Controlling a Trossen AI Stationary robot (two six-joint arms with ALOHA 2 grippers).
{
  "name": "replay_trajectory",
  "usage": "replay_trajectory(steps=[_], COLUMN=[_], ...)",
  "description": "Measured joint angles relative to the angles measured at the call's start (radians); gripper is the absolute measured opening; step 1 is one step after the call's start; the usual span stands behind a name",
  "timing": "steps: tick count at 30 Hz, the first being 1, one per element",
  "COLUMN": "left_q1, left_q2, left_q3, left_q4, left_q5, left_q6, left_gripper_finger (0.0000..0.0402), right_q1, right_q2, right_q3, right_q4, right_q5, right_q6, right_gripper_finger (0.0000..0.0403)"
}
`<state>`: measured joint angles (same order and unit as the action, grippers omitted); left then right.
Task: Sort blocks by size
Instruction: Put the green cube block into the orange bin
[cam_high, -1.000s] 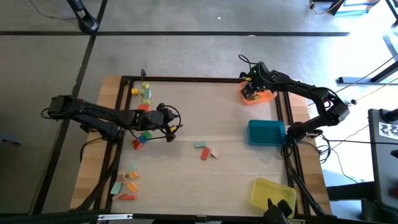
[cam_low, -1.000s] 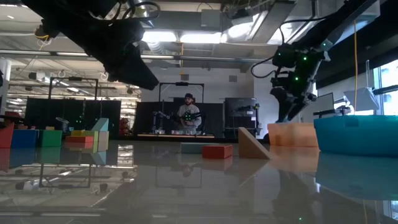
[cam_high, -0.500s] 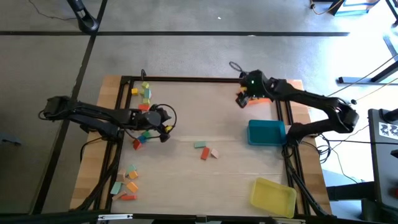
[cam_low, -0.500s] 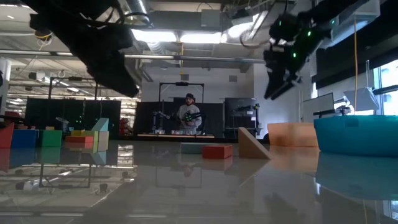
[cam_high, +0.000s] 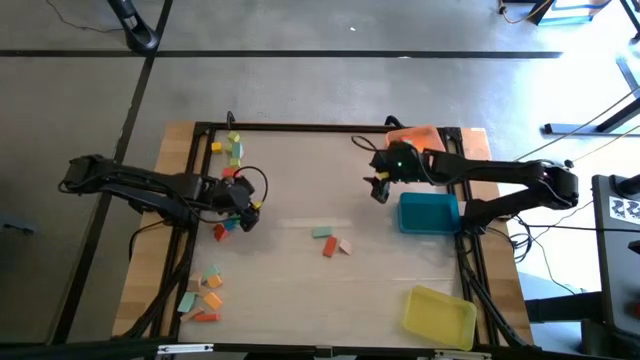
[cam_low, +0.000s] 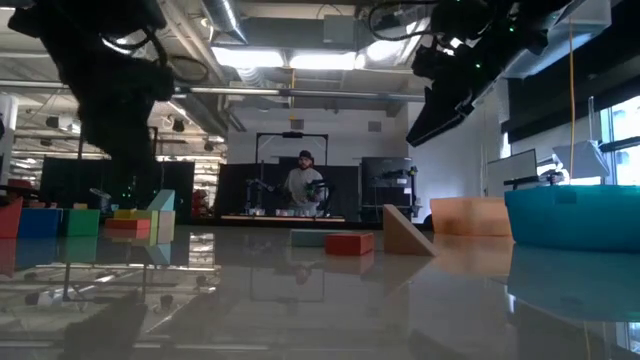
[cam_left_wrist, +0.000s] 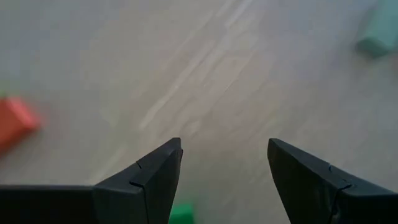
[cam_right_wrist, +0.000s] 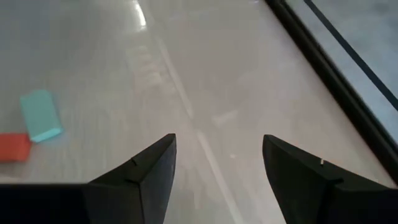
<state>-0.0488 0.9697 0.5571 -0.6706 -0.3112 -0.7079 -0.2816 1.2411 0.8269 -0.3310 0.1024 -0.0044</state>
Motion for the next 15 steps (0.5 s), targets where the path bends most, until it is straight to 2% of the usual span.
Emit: replay_trajectory(steps=[6, 15], left_q1=[0.002, 0.002], left_q2=[0.047, 0.155], left_q3=[0.000, 0.000], left_q4=[-0.141, -0.166], left_q5=[0.004, 0.069], left_q6=[-0.127, -0.143], left_gripper_finger=[0.0226, 0.0226], right_q1=[0.025, 0.027], right_q2=[0.000, 0.000], right_q3=[-0.011, -0.011], right_q4=[0.000, 0.035], right_q5=[0.001, 0.002], right_q6=[0.000, 0.000], right_gripper_finger=[0.0234, 0.0234])
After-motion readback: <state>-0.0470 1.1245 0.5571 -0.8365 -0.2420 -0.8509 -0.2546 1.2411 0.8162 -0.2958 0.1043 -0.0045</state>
